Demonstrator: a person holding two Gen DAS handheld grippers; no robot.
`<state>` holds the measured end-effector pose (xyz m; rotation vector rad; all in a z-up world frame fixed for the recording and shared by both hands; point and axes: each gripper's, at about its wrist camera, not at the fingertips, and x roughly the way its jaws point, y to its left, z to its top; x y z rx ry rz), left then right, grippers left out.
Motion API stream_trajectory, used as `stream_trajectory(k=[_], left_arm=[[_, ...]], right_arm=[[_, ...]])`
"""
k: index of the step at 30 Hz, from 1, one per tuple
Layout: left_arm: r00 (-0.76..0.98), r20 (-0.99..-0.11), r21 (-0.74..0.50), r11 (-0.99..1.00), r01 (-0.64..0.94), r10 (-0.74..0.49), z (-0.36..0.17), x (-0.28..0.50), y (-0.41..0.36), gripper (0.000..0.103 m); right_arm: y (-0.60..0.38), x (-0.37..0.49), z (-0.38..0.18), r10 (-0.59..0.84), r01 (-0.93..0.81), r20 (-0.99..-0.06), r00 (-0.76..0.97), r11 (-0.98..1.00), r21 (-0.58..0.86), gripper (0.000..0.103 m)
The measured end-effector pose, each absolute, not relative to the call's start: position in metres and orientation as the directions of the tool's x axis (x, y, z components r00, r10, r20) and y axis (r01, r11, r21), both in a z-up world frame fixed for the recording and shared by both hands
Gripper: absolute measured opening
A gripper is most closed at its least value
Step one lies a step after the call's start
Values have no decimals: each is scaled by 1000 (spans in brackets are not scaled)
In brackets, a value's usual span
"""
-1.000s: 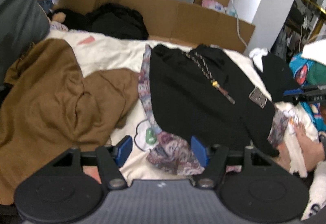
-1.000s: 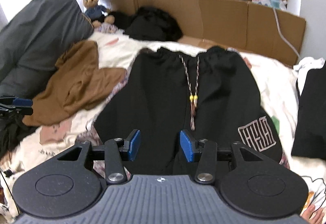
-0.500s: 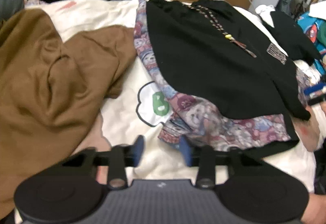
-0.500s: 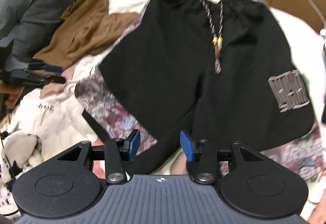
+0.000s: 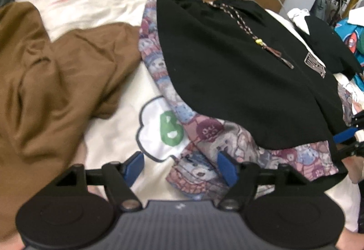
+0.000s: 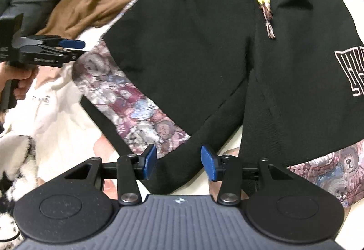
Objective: Fold clothes
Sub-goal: 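Close both grippers on the patterned lining at the trouser leg hems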
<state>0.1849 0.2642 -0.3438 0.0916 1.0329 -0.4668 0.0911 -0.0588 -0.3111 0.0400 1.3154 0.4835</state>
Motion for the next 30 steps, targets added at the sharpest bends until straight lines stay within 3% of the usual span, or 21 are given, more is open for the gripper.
stream_trajectory(k=[3,7,9,11,13,15,17,22,30], left_arm=[[413,-851,-131,892,432,-325,-350,187,254,71],[399,-856,-131,885,447,-328,-352,189,244,69],[389,-859,-134,879,457,-333,-352,190,240,63],[373,-863,-144,873,466,-341,-352,190,238,51],[362,-865,-154,870,468,-347,-352,191,237,47],[351,-868,-168,875,455,-350,-352,191,239,41],[355,-865,-190,886,424,-355,-351,189,245,27],[344,-861,-241,897,372,-374,-343,177,257,9],[368,-862,-271,931,245,-348,-327,150,286,5]], right_arm=[[-58,94,-321,357,-269,-921,154,912,309,49],[-52,95,-332,342,-241,-929,144,922,302,59],[-47,94,-337,329,-250,-932,154,925,285,60],[-41,91,-336,314,-289,-932,181,923,254,56],[-42,89,-335,306,-315,-934,187,919,238,21],[-50,90,-334,325,-304,-930,173,915,264,9],[-62,93,-333,352,-280,-922,158,912,300,6],[-84,91,-319,358,-253,-916,180,917,308,6],[-108,89,-308,364,-251,-914,179,915,315,6]])
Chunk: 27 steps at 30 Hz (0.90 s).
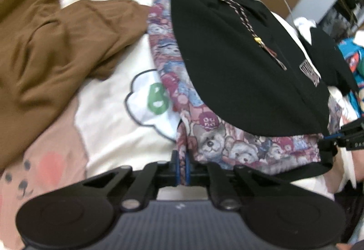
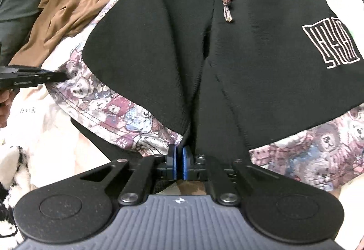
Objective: Fold clothes
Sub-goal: 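Close both grippers on the patterned lining at the trouser leg hems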
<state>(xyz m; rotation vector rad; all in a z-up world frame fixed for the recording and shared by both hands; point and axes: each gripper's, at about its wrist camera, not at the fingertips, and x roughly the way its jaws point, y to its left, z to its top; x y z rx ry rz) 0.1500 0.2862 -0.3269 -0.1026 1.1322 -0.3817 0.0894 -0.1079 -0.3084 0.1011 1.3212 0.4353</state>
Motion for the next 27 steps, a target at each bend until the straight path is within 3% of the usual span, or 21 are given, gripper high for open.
stream_trajectory(k=[13,17,22,25,27], left_arm=[[440,-864,-238,969,70,-244,-304,135,347,4],[400,-887,-279,958,-69,-229,-317,136,365,7],[405,-895,-235,969,-72,-187,-320,135,364,27],[410,-894,-223,973,-53,-182,-318,138,359,53],[411,-897,-196,980,-36,-164,-319,142,354,58]], right_arm=[[-81,76,-315,431,-308,-897,104,871,383,1],[-79,74,-317,432,-312,-897,96,868,385,1],[-81,76,-317,422,-301,-901,97,876,378,3],[-81,79,-313,454,-286,-884,107,866,410,3],[-78,83,-312,463,-284,-879,111,863,418,5]])
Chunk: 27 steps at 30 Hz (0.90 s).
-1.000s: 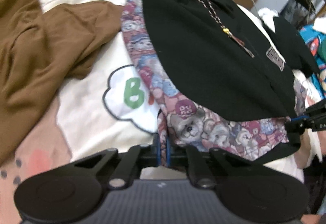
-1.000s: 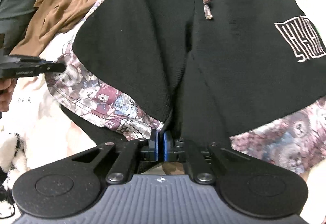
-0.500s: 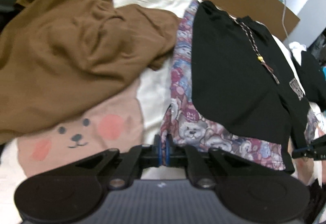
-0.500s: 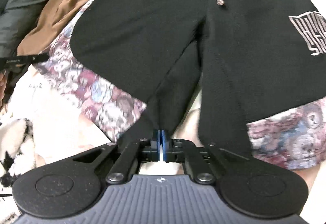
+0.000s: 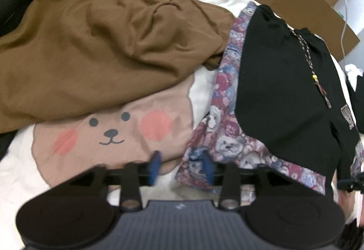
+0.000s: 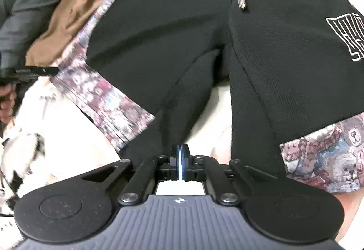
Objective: Fold clothes
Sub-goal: 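Close both grippers on the patterned lining at the trouser leg hems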
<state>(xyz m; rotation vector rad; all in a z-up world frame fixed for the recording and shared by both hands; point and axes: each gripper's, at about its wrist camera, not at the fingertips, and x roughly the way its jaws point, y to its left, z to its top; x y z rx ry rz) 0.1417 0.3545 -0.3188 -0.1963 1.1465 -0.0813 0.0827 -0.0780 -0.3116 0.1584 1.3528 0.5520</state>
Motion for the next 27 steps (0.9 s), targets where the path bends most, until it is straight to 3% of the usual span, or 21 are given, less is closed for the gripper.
stream_trajectory(k=[4,7,11,21,27], left_arm=[[403,-903,-175,984,-30,-148,-324,143,353,58],[387,-903,-203,979,-5,-186,-331,143,353,5],[395,-894,-244,969,-33,-211,-329,136,359,4],[548,-754,-561,788,-253,-361,-302,101,400,4],[585,-723,-599,755,-267,-367,-292,98,399,4]], right_arm=[[-69,86,-309,466,-285,-877,117,862,420,7],[-74,84,-303,467,-285,-873,138,863,417,8],[-80,86,-305,464,-276,-873,148,867,414,8],[-62,98,-310,487,-295,-859,157,853,430,8],[-70,102,-312,478,-276,-863,165,862,425,8]])
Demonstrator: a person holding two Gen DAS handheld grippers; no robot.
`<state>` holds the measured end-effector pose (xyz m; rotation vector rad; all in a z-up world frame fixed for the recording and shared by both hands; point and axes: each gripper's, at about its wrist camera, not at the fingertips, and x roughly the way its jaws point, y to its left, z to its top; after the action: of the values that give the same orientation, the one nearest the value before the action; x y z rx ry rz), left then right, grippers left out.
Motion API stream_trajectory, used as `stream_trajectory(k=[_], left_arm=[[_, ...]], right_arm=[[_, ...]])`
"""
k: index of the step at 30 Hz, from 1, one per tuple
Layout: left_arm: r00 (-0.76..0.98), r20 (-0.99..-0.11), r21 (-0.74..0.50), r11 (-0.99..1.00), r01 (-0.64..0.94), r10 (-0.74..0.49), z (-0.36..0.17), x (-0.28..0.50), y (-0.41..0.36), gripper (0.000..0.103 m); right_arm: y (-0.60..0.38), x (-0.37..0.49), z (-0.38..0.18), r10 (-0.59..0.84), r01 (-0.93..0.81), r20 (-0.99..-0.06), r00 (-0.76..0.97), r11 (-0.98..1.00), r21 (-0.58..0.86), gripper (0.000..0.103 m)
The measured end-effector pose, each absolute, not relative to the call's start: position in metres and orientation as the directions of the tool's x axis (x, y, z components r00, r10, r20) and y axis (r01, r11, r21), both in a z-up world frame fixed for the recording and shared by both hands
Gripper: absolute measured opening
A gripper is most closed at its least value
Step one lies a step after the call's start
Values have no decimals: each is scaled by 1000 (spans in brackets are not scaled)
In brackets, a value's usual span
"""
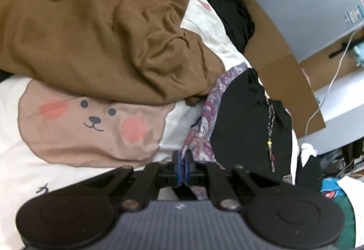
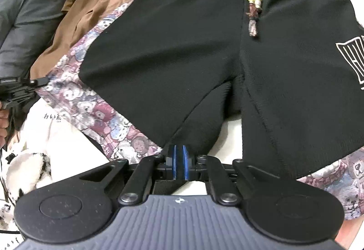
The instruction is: Fold clothes
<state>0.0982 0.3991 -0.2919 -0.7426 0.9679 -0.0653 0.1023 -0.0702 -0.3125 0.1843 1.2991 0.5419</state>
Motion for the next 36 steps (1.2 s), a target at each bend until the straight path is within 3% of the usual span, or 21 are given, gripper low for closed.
stream_trajectory(k=[7,17,25,36], left_arm=[[536,-807,-467,823,-322,-248,-298,100,403,3],[523,-827,-396,873,-285,-204,-279,112,388,11],[568,-797,-338,930,-142,-203,-219,145,348,25],[661,-714,-258,964,58,-230,-96,213,282,27]], right_arm=[[-80,100,-317,471,-259,-867,164,868,423,8],[-95,105,-293,466,-251,-856,223,876,412,8],[-118,141,-254,446,-306,-846,292,882,360,8],[-138,198,-171,419,-480,-836,354,849,222,9]])
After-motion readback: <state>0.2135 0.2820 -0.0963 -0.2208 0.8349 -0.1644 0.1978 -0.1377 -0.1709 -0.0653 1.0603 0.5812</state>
